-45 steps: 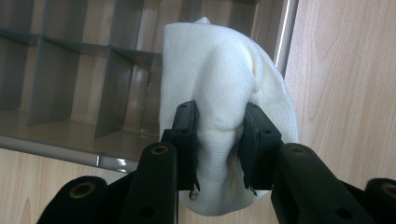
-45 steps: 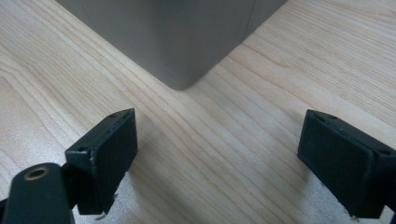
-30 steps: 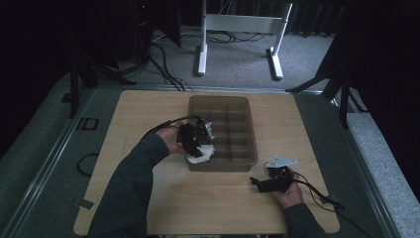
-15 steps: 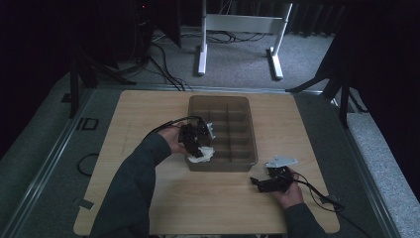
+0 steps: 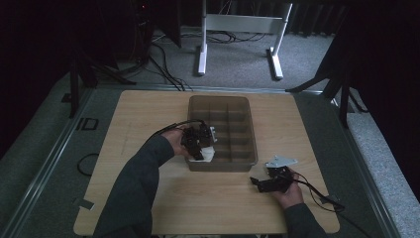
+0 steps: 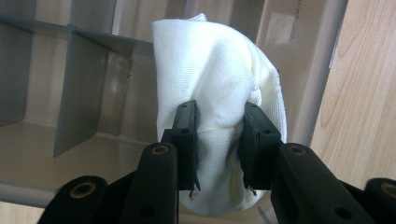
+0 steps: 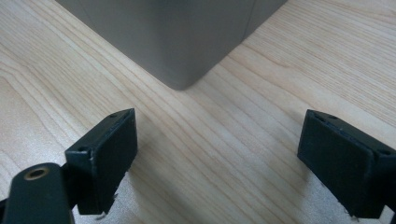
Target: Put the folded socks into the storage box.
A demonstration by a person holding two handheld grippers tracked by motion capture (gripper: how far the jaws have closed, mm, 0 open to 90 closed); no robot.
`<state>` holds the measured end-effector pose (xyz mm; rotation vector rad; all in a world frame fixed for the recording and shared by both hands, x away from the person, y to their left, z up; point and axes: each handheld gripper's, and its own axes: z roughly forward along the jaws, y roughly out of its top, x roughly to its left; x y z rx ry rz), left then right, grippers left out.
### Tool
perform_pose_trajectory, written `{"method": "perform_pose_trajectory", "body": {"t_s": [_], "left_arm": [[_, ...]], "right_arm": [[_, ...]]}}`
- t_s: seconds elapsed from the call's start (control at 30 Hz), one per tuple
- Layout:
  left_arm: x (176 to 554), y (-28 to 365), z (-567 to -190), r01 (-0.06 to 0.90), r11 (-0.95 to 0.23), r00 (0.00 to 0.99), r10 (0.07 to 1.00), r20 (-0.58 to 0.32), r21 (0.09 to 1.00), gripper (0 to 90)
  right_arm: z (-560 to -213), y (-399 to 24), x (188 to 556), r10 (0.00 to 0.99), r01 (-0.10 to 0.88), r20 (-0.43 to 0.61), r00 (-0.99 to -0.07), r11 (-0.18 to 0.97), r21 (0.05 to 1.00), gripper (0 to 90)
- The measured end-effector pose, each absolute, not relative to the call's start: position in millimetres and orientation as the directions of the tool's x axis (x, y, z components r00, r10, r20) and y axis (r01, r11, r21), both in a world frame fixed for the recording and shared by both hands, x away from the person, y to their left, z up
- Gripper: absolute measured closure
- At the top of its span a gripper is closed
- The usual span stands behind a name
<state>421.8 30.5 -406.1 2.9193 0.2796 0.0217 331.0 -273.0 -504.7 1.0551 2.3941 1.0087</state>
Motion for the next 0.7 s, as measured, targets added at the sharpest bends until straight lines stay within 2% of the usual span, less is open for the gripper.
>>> {"method": "perform_pose_trajectory", "body": {"t_s": [0.33, 0.7], "left_arm": [[425.0, 28.3, -413.0, 0.206, -0.961, 0.979, 0.204, -0.027, 0.187, 70.1], [425.1, 28.2, -412.2, 0.219, -0.958, 0.976, 0.218, -0.027, 0.184, 64.3]], "right_arm": [[-504.7, -273.0, 330.9, 0.744, 0.505, -0.020, -0.668, 0.474, 0.721, 11.6], [-504.6, -273.0, 331.0, 0.744, 0.505, -0.020, -0.668, 0.474, 0.721, 11.6]]}}
